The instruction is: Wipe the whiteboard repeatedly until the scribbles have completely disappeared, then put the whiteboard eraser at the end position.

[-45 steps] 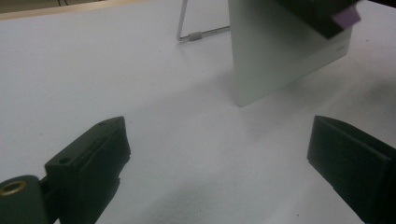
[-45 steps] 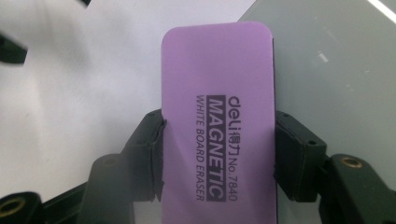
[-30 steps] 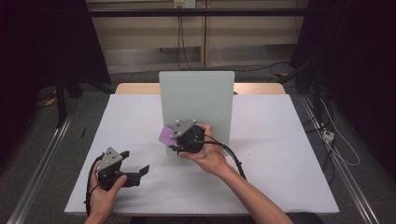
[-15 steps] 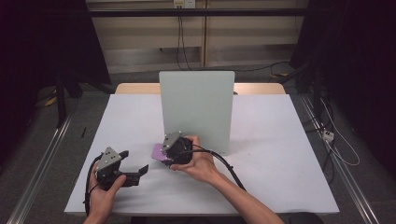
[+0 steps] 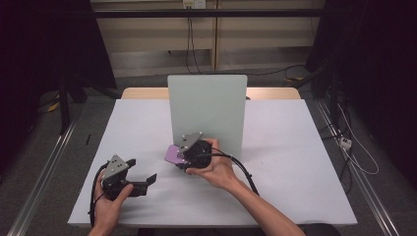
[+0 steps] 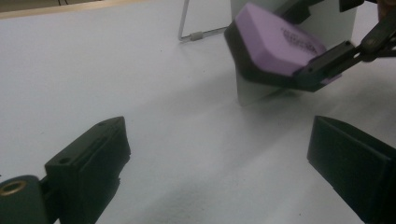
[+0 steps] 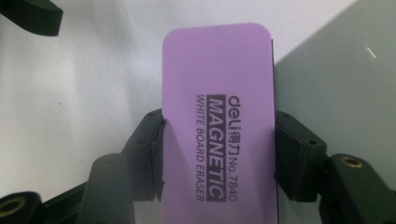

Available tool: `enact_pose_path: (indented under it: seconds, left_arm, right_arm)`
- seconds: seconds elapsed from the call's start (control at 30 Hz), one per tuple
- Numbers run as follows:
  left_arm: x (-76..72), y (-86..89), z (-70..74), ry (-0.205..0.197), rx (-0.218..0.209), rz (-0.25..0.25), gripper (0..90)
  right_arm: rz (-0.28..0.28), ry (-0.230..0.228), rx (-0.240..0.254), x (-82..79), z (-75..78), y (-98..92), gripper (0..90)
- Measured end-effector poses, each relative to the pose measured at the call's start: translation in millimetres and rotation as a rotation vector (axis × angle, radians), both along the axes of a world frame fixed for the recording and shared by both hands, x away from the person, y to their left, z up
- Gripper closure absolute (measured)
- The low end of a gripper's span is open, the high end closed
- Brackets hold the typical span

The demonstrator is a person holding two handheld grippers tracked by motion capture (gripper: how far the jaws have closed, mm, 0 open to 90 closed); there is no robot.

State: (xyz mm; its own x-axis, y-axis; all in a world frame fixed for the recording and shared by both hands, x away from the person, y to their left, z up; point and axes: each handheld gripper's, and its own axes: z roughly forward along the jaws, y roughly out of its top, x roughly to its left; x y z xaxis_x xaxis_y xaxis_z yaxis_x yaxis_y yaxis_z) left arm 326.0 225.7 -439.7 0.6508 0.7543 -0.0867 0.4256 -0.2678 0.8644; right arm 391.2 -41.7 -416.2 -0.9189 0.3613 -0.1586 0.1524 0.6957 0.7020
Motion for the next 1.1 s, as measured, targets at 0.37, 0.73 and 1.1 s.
enact_pose_path:
  seconds: [0.37,0.73,1.1]
  left_arm:
    - [3.4,1.5,-3.7,0.020,0.002,-0.001,5.4]
    - [3.1,-0.9,-2.9,0.018,0.010,0.006,5.4]
    - [3.9,-1.6,-4.5,0.025,0.004,0.009,5.4]
  right_arm:
    - [-0.021,0.033,0.080,-2.8,15.6,-25.2,41.5]
    - [-0.070,0.045,0.140,-6.9,27.6,-58.0,41.4]
    - [-0.097,0.063,0.138,-7.7,27.3,-79.3,41.4]
